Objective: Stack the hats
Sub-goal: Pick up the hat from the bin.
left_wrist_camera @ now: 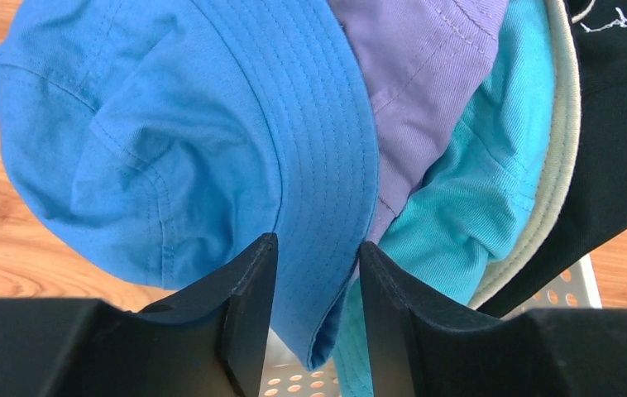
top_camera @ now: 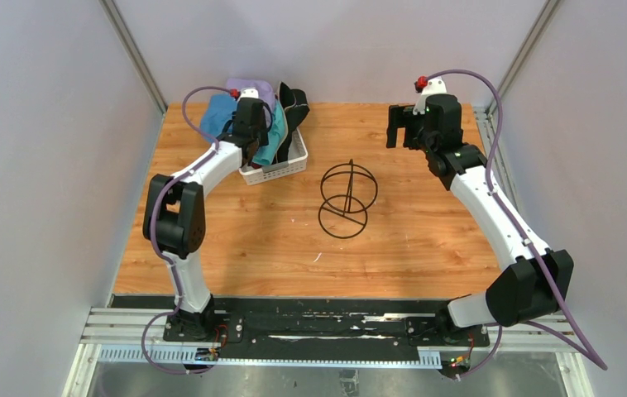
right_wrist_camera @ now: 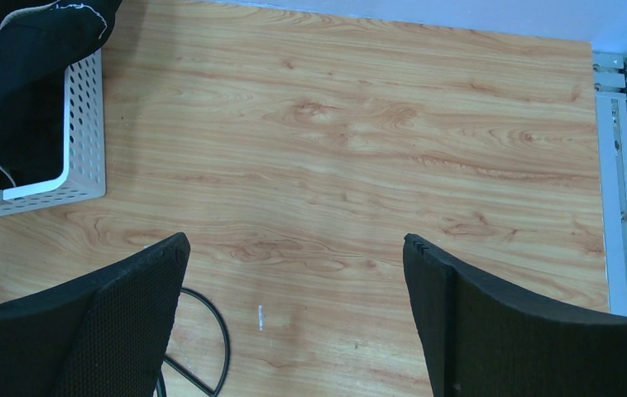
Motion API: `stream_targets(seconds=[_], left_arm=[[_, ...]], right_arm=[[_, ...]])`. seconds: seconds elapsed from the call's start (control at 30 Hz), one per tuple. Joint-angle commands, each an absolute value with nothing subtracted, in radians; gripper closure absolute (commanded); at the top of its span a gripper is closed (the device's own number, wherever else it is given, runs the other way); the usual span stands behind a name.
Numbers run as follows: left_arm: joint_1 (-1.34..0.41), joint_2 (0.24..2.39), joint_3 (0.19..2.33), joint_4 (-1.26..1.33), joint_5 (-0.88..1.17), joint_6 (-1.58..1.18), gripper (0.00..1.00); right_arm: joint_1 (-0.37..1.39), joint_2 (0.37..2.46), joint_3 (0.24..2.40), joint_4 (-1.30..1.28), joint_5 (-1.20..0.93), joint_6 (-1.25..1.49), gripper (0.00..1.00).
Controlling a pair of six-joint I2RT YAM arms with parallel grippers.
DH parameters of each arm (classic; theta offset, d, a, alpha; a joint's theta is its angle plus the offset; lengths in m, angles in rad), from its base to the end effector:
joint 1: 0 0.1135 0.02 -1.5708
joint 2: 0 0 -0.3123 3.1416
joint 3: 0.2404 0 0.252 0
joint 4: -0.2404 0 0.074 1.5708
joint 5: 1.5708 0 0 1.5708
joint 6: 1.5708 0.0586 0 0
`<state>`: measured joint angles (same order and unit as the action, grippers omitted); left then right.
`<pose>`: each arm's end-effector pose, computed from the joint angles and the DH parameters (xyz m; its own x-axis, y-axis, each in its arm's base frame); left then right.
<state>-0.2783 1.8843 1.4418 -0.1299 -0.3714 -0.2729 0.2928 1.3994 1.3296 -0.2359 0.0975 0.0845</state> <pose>0.4590 -0.1090 0.2903 -0.4915 -0.1208 -0.8625 -0.1763 0.9836 -0.0373 0.3284 0.0930 0.4242 -0.3039 -0.0039 -0.9527 -0.1733 0.9835 0.0513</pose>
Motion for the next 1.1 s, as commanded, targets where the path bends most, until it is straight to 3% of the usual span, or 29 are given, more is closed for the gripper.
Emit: stream_targets(seconds=[0.0, 0.1, 0.37, 0.57, 0.77, 0.93, 1.07], left_arm=[[-0.276, 1.899, 1.483, -0.142, -0.414, -0.241, 0.57], [-0.276, 1.907, 1.497, -0.167, -0.419, -0.233, 0.59], [-0.276, 1.869, 1.459, -0.15, -0.379, -0.232, 0.44], [-0.275, 1.902, 1.483, -0.181, -0.382, -0.215, 0.44], [-0.276, 1.915, 1.491, -0.188, -0.426, -0.196, 0.52], [-0.275, 1.934, 1.514, -0.219, -0.444, -0.183, 0.68], [-0.276, 1.949, 1.522, -0.247, -0.446, -0.184, 0.68]], right_arm=[[0.309, 1.402, 1.332, -0.215, 0.104, 0.075, 0.01], [0.308, 1.4, 1.33, -0.215, 0.103, 0.075, 0.01], [0.309, 1.407, 1.33, -0.214, 0.094, 0.081, 0.01], [0.308, 1.404, 1.329, -0.215, 0.095, 0.081, 0.01], [0.308, 1.401, 1.326, -0.215, 0.095, 0.081, 0.01], [0.308, 1.399, 1.326, -0.215, 0.095, 0.083, 0.01], [0.309, 1.397, 1.325, -0.215, 0.095, 0.083, 0.01]])
